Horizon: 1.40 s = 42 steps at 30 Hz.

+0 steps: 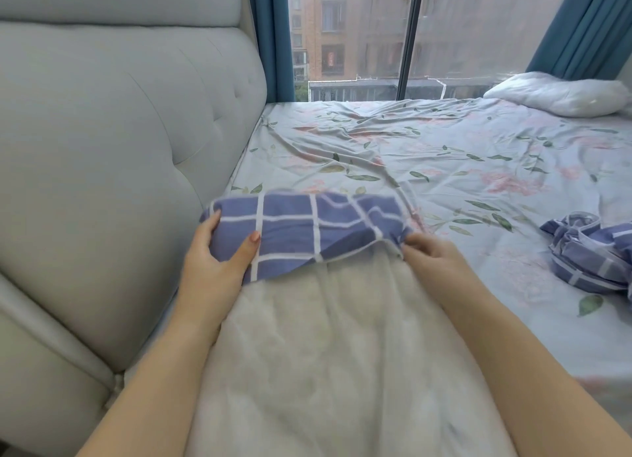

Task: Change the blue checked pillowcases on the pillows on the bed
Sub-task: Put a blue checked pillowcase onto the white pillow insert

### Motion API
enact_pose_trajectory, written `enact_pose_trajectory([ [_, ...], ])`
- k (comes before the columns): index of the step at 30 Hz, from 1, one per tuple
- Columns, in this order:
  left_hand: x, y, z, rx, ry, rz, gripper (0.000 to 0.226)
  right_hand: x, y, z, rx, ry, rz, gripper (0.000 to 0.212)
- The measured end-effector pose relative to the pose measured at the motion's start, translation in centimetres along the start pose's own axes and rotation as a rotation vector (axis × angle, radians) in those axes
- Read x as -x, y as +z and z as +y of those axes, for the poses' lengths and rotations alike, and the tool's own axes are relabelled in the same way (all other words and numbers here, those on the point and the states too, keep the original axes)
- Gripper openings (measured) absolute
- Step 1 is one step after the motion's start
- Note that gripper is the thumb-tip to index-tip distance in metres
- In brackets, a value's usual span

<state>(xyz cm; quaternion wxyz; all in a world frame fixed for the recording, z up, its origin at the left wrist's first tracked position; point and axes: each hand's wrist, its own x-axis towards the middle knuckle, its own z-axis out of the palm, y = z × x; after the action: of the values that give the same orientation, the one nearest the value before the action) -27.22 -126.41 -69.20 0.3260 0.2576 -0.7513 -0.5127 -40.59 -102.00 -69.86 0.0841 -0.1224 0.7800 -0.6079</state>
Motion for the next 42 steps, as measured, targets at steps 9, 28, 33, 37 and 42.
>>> enact_pose_trajectory([
  [9, -1.3, 2.6, -4.1, -0.349, -0.259, -0.369, 0.067, 0.3, -4.8, 2.9, 0.373, 0.436, -0.113, 0.016],
  [28, -0.9, 1.8, -1.8, -0.183, -0.046, -0.248, 0.053, 1.2, -3.3, 1.2, 0.325, 0.086, -0.086, 0.04],
  [33, -0.4, 1.1, -2.4, -0.313, -0.229, -0.366, 0.063, 1.1, -3.7, 1.4, 0.883, 0.256, -0.271, 0.035],
  [37, -0.9, 0.7, -2.8, -0.608, -0.155, -0.199, 0.031, 1.9, -2.2, 1.3, 0.874, -0.178, 0.024, 0.021],
  [42, -1.3, 1.2, -2.3, -0.404, 0.181, -0.179, 0.023, 1.3, 2.0, 0.8, 0.698, -0.496, 0.054, 0.03],
])
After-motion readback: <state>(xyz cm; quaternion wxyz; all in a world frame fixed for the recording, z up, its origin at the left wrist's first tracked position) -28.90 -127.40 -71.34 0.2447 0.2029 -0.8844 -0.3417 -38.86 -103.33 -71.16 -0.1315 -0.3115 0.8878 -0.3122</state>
